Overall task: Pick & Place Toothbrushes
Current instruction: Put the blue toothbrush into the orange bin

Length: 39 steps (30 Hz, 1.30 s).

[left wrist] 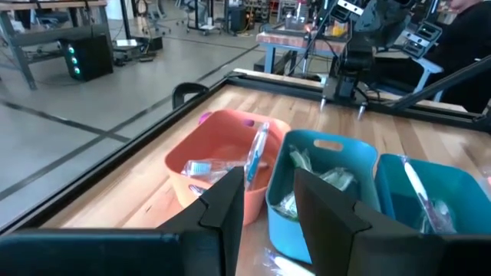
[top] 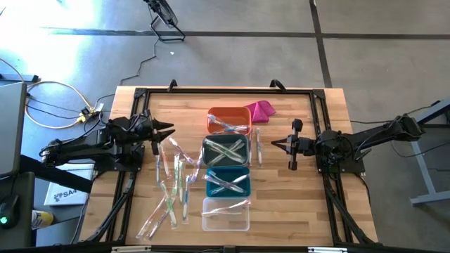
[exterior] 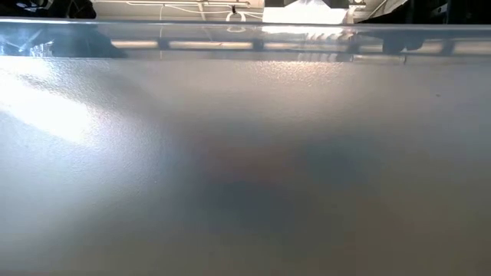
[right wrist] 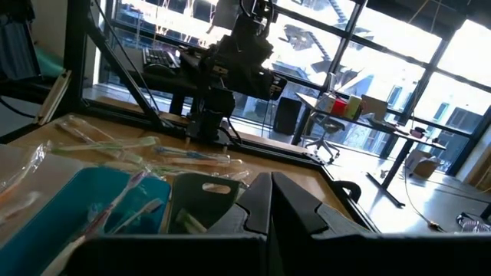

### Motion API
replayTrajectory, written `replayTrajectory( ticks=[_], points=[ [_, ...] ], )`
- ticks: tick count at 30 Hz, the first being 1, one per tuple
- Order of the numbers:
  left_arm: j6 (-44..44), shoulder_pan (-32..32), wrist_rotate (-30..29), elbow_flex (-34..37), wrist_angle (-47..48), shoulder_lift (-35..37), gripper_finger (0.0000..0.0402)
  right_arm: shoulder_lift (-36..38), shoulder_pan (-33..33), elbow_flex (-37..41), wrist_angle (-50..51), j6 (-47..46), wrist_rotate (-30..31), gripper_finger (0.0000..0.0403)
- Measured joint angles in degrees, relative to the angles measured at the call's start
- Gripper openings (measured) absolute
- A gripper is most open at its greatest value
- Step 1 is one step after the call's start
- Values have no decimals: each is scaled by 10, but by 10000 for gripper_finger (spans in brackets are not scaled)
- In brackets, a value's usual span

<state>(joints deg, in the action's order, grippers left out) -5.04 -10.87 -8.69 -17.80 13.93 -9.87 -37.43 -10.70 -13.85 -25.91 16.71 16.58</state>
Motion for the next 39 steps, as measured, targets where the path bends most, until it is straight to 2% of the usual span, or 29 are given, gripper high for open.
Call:
replayTrajectory(
  ticks=[8,14,39],
  points=[
    [-25,0,2,0,19,0,113,0,0,0,0,45,0,3],
    [-27,0,2,0,46,0,113,0,0,0,-1,46,0,3],
    [-18,0,-1,0,42,0,113,0,0,0,-5,46,0,3]
  ],
)
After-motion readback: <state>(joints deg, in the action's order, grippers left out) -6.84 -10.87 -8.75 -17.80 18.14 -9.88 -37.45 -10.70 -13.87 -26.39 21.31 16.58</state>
